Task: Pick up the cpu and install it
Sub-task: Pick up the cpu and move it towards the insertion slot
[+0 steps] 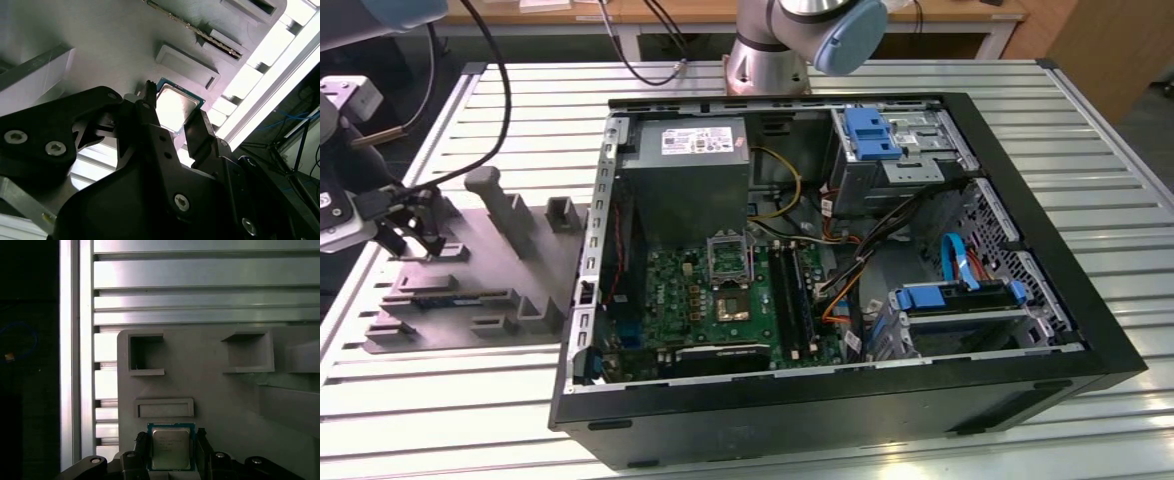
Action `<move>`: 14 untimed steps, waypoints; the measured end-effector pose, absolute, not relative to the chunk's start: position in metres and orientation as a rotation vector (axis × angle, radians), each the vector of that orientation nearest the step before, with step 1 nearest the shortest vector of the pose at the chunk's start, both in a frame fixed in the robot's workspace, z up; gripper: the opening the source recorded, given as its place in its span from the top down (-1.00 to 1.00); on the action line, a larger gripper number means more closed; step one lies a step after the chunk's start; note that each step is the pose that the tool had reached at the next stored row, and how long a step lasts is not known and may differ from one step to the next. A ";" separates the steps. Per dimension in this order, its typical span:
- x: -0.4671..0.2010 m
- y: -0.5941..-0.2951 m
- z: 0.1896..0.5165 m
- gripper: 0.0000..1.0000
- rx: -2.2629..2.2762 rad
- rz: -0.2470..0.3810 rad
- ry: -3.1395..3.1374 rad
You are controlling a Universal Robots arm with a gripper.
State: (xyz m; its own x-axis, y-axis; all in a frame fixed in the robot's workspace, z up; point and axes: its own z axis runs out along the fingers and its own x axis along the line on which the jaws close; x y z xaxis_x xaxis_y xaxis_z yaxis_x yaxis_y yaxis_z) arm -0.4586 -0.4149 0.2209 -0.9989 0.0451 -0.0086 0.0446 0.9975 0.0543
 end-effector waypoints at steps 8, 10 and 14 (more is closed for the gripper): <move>-0.459 -0.415 0.223 0.06 0.070 0.085 3.130; -0.459 -0.415 0.224 0.06 0.070 0.084 3.130; -0.459 -0.415 0.227 0.06 0.070 0.085 3.130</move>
State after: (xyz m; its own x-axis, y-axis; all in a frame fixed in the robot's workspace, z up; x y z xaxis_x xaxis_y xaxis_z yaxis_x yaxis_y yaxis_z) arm -0.4586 -0.4149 0.2267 -0.9989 0.0451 -0.0085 0.0446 0.9975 0.0543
